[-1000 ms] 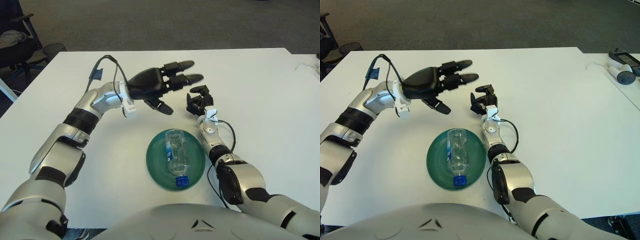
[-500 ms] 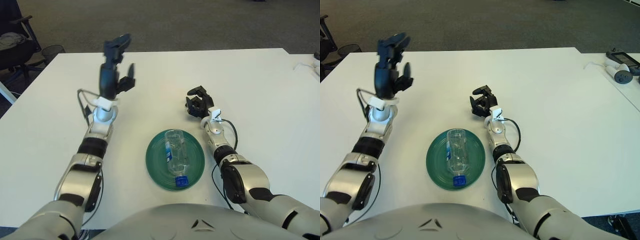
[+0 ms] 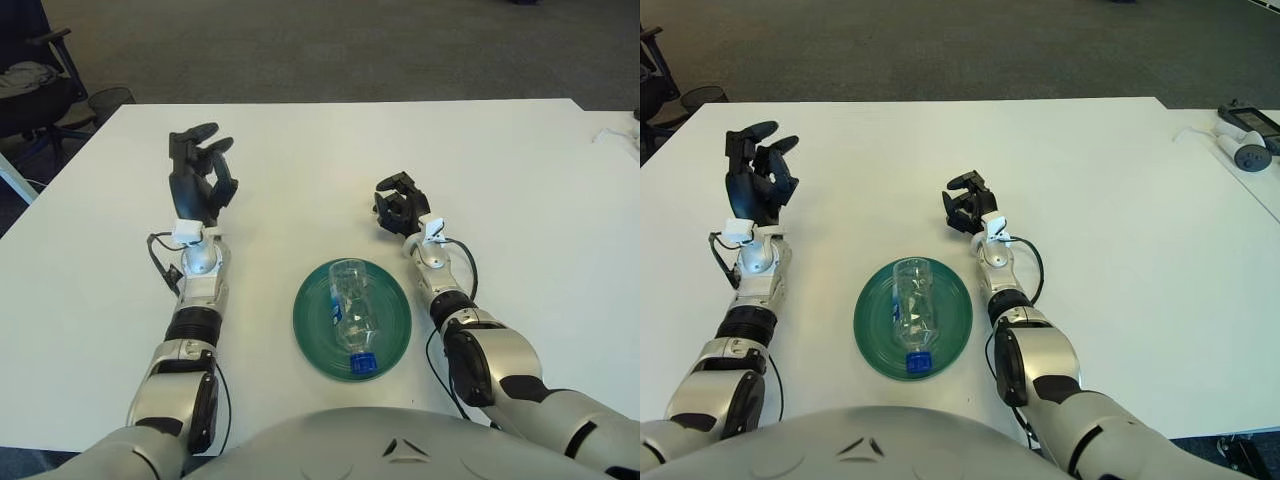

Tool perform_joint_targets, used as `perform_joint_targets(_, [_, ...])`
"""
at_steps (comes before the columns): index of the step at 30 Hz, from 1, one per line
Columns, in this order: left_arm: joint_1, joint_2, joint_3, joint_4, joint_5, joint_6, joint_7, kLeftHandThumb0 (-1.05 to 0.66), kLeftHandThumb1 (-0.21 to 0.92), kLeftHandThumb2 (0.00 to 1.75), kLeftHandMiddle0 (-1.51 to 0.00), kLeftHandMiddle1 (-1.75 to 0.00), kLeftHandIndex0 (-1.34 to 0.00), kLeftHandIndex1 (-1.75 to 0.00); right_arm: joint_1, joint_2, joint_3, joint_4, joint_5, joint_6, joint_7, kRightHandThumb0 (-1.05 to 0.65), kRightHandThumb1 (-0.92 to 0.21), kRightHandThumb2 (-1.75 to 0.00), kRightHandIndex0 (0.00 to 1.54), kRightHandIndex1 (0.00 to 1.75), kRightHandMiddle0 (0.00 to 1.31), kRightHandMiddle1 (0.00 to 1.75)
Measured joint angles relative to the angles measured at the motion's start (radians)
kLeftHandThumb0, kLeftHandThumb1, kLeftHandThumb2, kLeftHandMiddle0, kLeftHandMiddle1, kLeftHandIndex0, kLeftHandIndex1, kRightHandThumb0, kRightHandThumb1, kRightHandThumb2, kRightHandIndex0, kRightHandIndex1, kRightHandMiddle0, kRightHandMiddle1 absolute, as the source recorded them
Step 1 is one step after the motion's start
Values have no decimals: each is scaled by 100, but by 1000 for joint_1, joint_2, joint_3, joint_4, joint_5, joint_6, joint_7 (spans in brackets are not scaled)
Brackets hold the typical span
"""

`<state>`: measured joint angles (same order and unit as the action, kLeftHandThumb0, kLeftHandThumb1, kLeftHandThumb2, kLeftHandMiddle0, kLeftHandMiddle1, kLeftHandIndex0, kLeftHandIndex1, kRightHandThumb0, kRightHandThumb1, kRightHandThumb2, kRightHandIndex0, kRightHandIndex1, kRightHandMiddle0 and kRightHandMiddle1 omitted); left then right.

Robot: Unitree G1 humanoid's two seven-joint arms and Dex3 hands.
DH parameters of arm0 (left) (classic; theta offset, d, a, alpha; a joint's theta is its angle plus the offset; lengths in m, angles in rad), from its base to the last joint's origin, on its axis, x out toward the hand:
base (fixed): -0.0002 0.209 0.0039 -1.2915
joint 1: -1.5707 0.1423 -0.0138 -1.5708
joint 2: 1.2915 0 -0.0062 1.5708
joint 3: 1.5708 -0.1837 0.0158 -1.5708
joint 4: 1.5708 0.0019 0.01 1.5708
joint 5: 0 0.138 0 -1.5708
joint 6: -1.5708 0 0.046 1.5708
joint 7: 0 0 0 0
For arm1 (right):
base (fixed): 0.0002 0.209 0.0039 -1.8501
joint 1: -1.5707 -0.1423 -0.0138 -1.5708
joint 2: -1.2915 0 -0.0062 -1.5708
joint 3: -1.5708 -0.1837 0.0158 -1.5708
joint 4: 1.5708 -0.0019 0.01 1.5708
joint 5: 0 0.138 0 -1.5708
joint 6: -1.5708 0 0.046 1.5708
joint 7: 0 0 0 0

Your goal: Put the bottle into the plate.

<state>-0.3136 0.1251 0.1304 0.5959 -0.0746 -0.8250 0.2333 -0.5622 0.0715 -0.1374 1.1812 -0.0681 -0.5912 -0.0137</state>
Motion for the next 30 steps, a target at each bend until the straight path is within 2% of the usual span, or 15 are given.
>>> perform_joint_targets(4, [26,-21,13,30,5,2,1,-39,73,79,-62,-133,-32,-173,0,0,0,0,0,0,4,0,-71,-71,36,158,36,157])
perform_joint_targets(7, [48,-30,23,52,15,8,10,-39,66,88,-66,-153,-36,-174,0,-2,0,0,0,0,5,0,-71,-71,36,158,36,157])
perform_joint_targets(9, [60,-32,28,75,28,12,24,-40,60,96,-74,-166,-40,-174,0,-3,0,0,0,0,5,0,-71,-71,36,158,36,157])
perform_joint_targets(11, [70,-33,29,98,48,14,38,-41,56,101,-80,-170,-43,-175,0,-3,0,0,0,0,4,0,-71,-71,36,158,36,157])
perform_joint_targets(16, [88,-36,22,137,95,26,59,-43,47,112,-98,-174,-49,-175,1,-5,-1,1,1,0,4,0,-71,-71,36,159,36,156])
perform_joint_targets(18, [87,-36,18,140,106,26,59,-45,40,121,-108,-174,-55,-175,2,-5,-1,2,1,0,4,0,-71,-71,37,158,36,157])
perform_joint_targets(22, [90,-32,0,136,120,49,30,-47,33,129,-118,-175,-60,-175,3,-5,0,2,1,0,4,0,-71,-71,37,157,36,158])
perform_joint_targets(30, [128,-27,-45,71,121,135,-85,-48,30,133,-124,-175,-62,-175,3,-5,5,2,1,0,0,0,-71,-71,37,156,36,158])
